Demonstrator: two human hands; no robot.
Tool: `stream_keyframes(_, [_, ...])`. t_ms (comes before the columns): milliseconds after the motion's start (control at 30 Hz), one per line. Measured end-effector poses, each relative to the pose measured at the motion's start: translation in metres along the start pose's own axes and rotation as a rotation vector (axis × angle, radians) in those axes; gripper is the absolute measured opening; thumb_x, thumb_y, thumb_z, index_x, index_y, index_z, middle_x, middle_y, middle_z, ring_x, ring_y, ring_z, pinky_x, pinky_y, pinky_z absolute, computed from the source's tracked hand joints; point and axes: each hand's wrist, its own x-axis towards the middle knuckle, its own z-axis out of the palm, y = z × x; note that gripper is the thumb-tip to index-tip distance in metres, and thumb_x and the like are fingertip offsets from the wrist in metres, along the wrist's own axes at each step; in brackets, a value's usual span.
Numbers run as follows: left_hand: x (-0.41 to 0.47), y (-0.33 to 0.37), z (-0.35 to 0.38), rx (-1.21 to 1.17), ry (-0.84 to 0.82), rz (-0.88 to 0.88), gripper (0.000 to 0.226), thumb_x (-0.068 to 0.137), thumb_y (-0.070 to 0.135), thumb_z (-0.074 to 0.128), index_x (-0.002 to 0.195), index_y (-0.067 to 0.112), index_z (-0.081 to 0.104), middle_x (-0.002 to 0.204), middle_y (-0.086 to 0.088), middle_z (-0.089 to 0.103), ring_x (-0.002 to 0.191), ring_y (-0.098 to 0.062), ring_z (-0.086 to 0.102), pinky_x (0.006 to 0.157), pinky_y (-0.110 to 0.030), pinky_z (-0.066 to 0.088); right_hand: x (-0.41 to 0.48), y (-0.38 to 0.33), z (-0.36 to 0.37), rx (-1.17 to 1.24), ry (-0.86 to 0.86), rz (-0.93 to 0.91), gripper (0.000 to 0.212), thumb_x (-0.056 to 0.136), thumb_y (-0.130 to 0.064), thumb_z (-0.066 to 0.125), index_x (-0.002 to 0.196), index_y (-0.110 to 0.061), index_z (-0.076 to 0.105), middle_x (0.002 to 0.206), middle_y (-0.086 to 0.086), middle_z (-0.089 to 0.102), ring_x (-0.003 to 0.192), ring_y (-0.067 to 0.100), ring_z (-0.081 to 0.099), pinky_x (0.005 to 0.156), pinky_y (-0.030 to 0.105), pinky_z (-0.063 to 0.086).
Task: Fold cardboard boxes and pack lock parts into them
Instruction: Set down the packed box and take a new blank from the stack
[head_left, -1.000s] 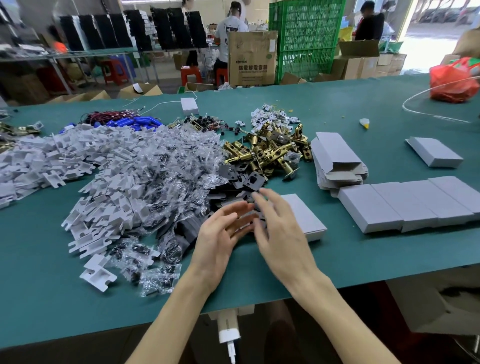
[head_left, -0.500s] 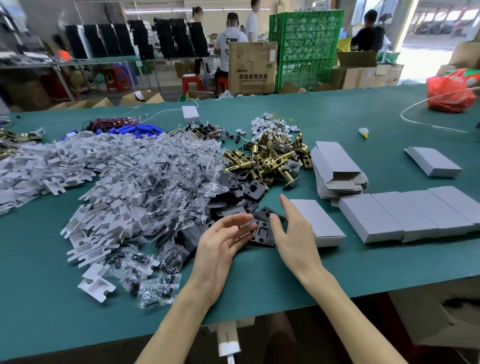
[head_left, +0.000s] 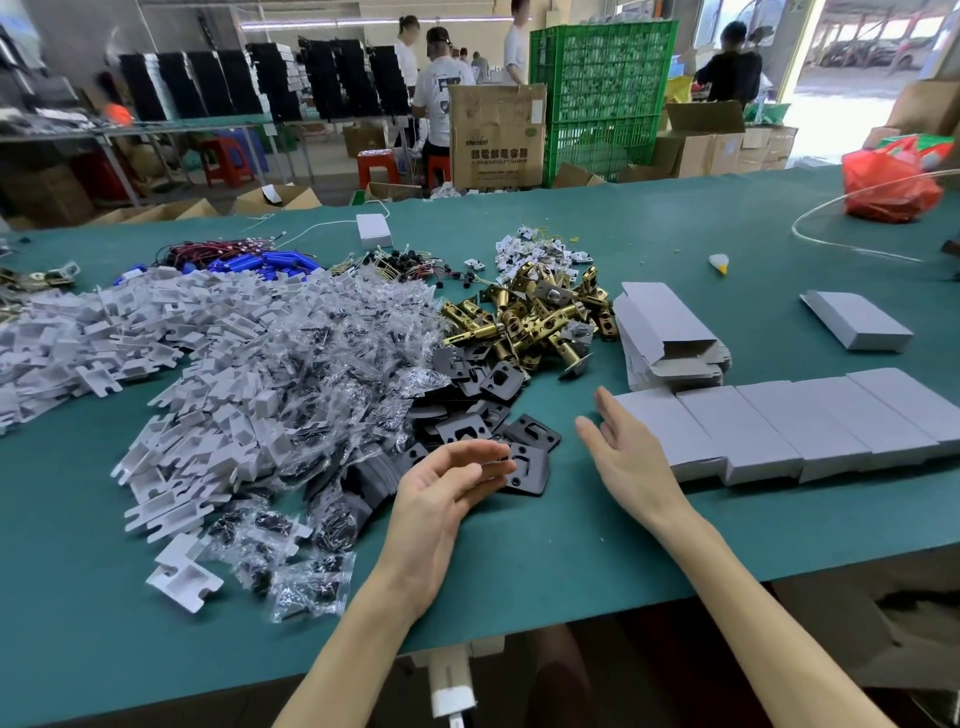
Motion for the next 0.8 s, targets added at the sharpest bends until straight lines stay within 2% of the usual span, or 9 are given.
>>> stream_keyframes(200, [-0.002, 0.0, -0.001, 0.008, 0.002, 0.008, 0.027, 0.101, -0.007, 0.049, 0.115, -0.004, 0.071, 0.12, -0.023, 0.073, 0.115, -0.036, 0.07, 0.096, -0.032, 0.057, 0.003, 0.011, -0.023, -0.008, 0.022, -0.007, 0.068, 0.104, -0.033, 0.056, 0.162, -0.015, 0.025, 0.165, -0.002, 0.031, 0.147, 0.015, 0.039, 0.117, 0.027, 0.028])
stream_keyframes(400, [-0.001, -0.001, 0.001, 0.058, -0.013, 0.01, 0.026, 0.101, -0.006, 0.049, 0.117, -0.006, 0.069, 0.117, -0.022, 0.074, 0.114, -0.036, 0.071, 0.096, -0.033, 0.057, 0.006, 0.019, -0.046, -0.08, 0.068, -0.035, 0.055, 0.102, -0.024, 0.061, 0.153, -0.013, 0.043, 0.151, -0.001, 0.05, 0.14, 0.018, 0.049, 0.111, 0.022, 0.033])
stream_keyframes(533, [0.0, -0.004, 0.001, 0.083, -0.019, 0.01, 0.025, 0.101, -0.007, 0.049, 0.116, -0.005, 0.07, 0.115, -0.021, 0.075, 0.113, -0.035, 0.071, 0.1, -0.035, 0.057, 0.0, 0.013, -0.036, -0.059, 0.023, -0.085, 0.051, 0.101, -0.022, 0.063, 0.149, -0.01, 0.05, 0.146, 0.0, 0.057, 0.133, 0.012, 0.056, 0.117, 0.032, 0.039])
stream_keyframes(600, [0.0, -0.006, 0.0, 0.086, -0.018, 0.012, 0.025, 0.101, -0.006, 0.05, 0.115, -0.004, 0.07, 0.115, -0.021, 0.075, 0.113, -0.035, 0.071, 0.1, -0.036, 0.057, 0.004, 0.004, -0.032, -0.112, 0.097, -0.178, 0.042, 0.101, -0.018, 0.063, 0.142, -0.01, 0.056, 0.136, -0.001, 0.064, 0.123, 0.012, 0.062, 0.112, 0.033, 0.045])
stream_keyframes(700, [0.001, -0.006, -0.002, 0.092, -0.015, 0.018, 0.024, 0.101, -0.005, 0.051, 0.115, -0.004, 0.071, 0.115, -0.021, 0.075, 0.113, -0.036, 0.071, 0.098, -0.034, 0.057, 0.025, -0.015, -0.038, -0.246, 0.347, -0.337, 0.03, 0.1, -0.011, 0.06, 0.131, -0.008, 0.061, 0.121, 0.003, 0.066, 0.113, 0.021, 0.062, 0.104, 0.033, 0.046])
stream_keyframes(767, [0.001, -0.007, -0.001, 0.088, -0.011, 0.02, 0.024, 0.101, -0.005, 0.051, 0.113, -0.003, 0.071, 0.114, -0.022, 0.075, 0.112, -0.037, 0.071, 0.097, -0.034, 0.057, 0.047, -0.026, -0.05, -0.428, 0.431, -0.347, 0.036, 0.1, -0.01, 0.058, 0.135, -0.001, 0.055, 0.131, 0.015, 0.059, 0.124, 0.032, 0.051, 0.109, 0.036, 0.037])
stream_keyframes(800, [0.001, -0.007, -0.001, 0.088, -0.007, 0.021, 0.024, 0.101, -0.006, 0.051, 0.112, -0.003, 0.072, 0.114, -0.022, 0.075, 0.111, -0.037, 0.071, 0.097, -0.034, 0.057, 0.058, -0.03, -0.056, -0.538, 0.418, -0.308, 0.043, 0.1, -0.011, 0.057, 0.14, 0.002, 0.05, 0.139, 0.02, 0.053, 0.13, 0.036, 0.045, 0.113, 0.038, 0.033])
